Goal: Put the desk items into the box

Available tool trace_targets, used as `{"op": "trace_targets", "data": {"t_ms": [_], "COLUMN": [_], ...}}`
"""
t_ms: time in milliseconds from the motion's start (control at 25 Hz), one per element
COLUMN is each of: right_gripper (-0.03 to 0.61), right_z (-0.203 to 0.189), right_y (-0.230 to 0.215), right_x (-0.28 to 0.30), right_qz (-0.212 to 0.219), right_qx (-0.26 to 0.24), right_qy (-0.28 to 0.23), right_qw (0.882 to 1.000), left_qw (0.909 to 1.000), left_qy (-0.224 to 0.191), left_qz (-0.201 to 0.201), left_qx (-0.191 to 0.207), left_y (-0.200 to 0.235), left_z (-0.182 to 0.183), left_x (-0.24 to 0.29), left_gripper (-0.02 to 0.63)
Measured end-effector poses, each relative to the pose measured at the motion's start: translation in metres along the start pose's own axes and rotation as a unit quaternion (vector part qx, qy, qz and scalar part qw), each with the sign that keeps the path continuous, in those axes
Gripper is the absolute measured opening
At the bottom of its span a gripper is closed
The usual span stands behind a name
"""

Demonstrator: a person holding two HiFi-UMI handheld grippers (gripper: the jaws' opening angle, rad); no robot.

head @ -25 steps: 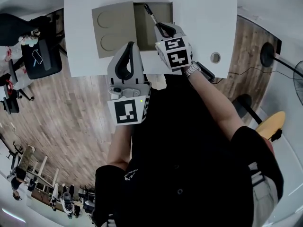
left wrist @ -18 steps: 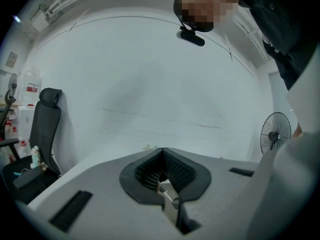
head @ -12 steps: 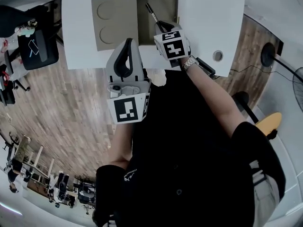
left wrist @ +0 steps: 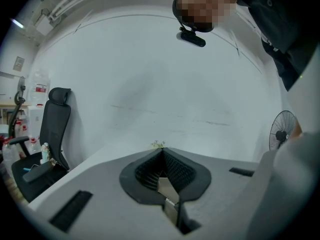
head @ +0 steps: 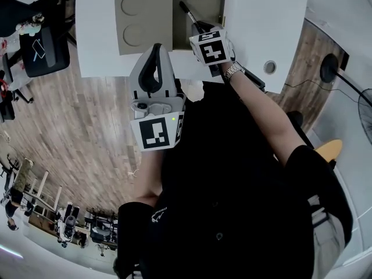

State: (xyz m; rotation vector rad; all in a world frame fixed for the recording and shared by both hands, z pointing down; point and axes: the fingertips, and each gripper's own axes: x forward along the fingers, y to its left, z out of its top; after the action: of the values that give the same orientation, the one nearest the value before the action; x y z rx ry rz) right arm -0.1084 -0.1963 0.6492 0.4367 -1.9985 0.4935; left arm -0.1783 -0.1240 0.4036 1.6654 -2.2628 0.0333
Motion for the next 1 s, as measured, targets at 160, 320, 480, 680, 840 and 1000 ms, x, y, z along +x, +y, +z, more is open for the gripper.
{"op": "trace_targets", "data": {"t_ms": [160,320,480,680,840,1000], "right_gripper": [0.038,0.056,0.077,0.028,0.000,-0.002], "right_z": [0.000,-0.001,-0.002,0.001,0.009,0.016], "right_y": [0.002,0.004,0.005,0.004,0.006,0.008], "right_x": [0.003,0.006,0.004,-0.003,-0.015,-0.027], "right_qz": [0.002,0.007,0.006,-0.008,-0.017,-0.019], "right_qx": [-0.009,-0.008,-0.004,-0.003,0.010,0.019], "right_qy": [0.006,0.013,0.008,-0.011,-0.037,-0.057], "right_qw": [1.000,1.000,1.000,1.000,0.999,0.998], "left_qw": [1.0000,0.9999,0.9999,0.9998,0.9998,0.9998], "left_qy": [0.001,-0.001,-0.002,-0.008,-0.016,-0.020], "left_qz": [0.006,0.013,0.016,0.015,0.009,-0.001], "left_qx": [-0.001,-0.004,-0.006,-0.005,0.001,0.006], "left_y": [0.003,0.007,0.008,0.011,0.014,0.013], "left_z": [-0.002,-0.001,-0.002,-0.001,0.003,0.008], "left_x": [-0.003,-0.005,-0.009,-0.017,-0.023,-0.027], "left_gripper": [0.008,0.008,0.008,0.008,0.008,0.008]}}
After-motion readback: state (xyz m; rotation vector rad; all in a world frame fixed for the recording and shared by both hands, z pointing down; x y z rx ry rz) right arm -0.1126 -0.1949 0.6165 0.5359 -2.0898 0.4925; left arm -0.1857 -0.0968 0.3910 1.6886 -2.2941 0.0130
